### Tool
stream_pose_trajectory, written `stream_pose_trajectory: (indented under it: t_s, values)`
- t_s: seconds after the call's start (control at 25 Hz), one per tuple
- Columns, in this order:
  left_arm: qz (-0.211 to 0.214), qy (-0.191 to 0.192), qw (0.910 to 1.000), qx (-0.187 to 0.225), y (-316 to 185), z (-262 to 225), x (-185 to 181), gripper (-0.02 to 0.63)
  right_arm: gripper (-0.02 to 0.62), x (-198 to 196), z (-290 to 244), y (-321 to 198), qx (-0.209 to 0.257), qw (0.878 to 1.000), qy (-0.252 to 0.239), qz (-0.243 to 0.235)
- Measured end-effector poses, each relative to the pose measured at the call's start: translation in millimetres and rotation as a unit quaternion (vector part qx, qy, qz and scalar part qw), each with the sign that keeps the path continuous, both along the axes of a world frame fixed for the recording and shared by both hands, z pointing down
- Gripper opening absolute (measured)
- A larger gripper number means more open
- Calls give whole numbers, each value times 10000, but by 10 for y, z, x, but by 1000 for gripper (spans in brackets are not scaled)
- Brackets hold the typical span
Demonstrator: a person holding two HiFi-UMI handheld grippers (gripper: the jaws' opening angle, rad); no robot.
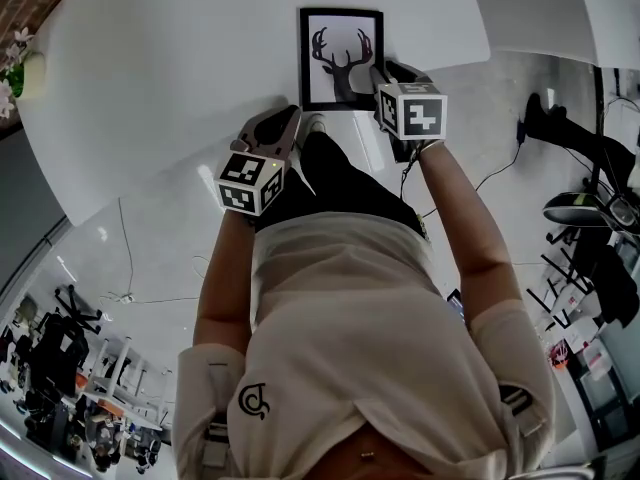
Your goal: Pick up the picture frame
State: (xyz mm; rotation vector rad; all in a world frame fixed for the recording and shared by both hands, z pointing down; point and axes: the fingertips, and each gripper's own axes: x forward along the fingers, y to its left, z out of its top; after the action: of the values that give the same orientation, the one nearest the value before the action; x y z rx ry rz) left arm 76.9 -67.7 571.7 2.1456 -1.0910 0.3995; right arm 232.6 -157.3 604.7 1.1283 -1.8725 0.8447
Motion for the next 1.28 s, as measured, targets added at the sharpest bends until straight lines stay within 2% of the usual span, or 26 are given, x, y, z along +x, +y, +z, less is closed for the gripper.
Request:
stream_pose_trajectory:
  t_s: [0.24,0.4,0.6,0.76,0.92,1.0,1.08,1.28]
  values:
    - [37,-7,10000,-48,-1,-5,-6,12,97,-24,13,35,-68,9999,46,-75]
    - [46,144,9996,-242,49,81,-28,12,88,-41,33,38,-87,9998,-37,-156]
    - [27,594,9963,-619,176,197,6,14,78,-52,27,102,4,9996,46,-269]
    - [-41,1099,9894,-951,243,267,160,23,78,9,30,157,-12,9998,72,-200]
    - [-3,1407,9833,-1155,295,333,281,96,80,26,25,223,-47,9997,45,-222]
    - [1,1713,9769,-1278,295,343,390,151,80,63,12,226,26,9996,34,-292]
    - [-70,2102,9666,-1466,280,365,474,197,80,89,6,233,67,9994,44,-346]
    - [-322,3065,9301,-1998,194,472,543,204,80,21,29,223,62,9993,42,-372]
